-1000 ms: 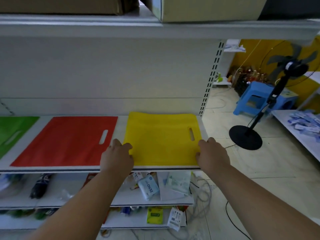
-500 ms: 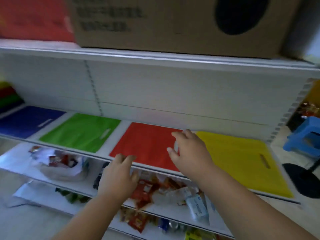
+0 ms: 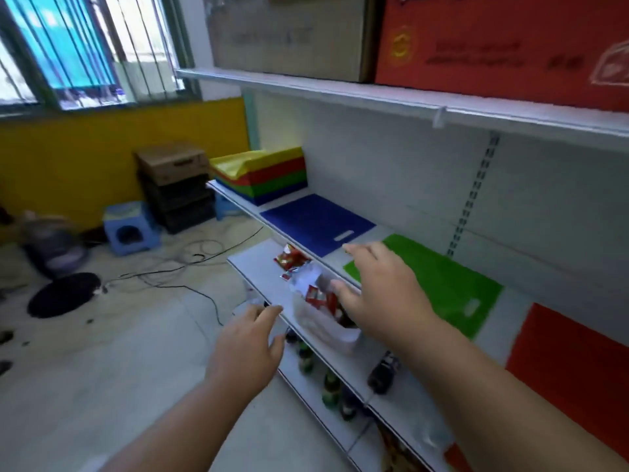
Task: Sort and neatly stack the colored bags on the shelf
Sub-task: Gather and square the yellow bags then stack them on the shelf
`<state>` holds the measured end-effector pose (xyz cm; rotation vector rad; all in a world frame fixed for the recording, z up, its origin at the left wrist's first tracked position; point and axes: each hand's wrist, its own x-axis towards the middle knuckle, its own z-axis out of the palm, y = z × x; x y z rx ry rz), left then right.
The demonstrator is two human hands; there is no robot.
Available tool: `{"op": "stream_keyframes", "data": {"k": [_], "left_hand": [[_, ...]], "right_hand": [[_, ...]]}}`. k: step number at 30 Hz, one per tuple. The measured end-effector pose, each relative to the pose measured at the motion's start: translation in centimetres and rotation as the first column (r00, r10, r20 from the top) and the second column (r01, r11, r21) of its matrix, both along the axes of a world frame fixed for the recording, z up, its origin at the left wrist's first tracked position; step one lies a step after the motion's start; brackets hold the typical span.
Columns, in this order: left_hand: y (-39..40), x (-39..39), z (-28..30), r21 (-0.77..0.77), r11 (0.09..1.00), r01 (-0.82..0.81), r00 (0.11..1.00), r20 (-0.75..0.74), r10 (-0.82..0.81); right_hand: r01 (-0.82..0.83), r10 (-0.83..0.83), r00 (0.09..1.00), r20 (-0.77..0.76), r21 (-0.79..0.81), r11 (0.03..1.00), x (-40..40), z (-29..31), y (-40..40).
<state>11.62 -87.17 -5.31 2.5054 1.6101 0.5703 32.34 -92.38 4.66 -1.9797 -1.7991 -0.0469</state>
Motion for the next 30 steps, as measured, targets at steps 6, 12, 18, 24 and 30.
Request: {"op": "stream_keyframes", "data": {"k": [6, 12, 18, 24, 30], "left_hand": [[12.3, -4.8, 0.2, 0.004, 0.995, -0.098, 0.995, 0.025, 0.098], [23.8, -10.2, 2.2, 0.017, 0.988, -0.156, 0.988, 0.016, 0.156], [36.6, -14.4, 1.1, 0.017, 0.994, -0.106, 0.992, 0.071, 0.105], [50.6, -17.4, 2.0, 0.016, 0.998, 0.061, 0.996, 0.062, -0.062], [61.3, -17.0, 3.1, -0.002, 0.979, 0.205, 0.975, 0.09, -0.204]], "right_hand": [[-0.104, 0.103, 0.993, -0.063, -0.002, 0.995, -4.3, -0.8, 15.1], [-0.164, 0.163, 0.985, -0.06, -0.022, 0.986, -9.9, 0.8, 29.7], [-0.119, 0.119, 0.993, -0.027, -0.006, 0.993, -14.5, 0.2, 41.4], [0.101, -0.1, 0.994, -0.045, 0.012, 0.995, -17.3, 0.2, 50.1], [0.303, -0.303, 0.952, -0.045, -0.018, 0.953, -17.0, 1.2, 56.0]]}}
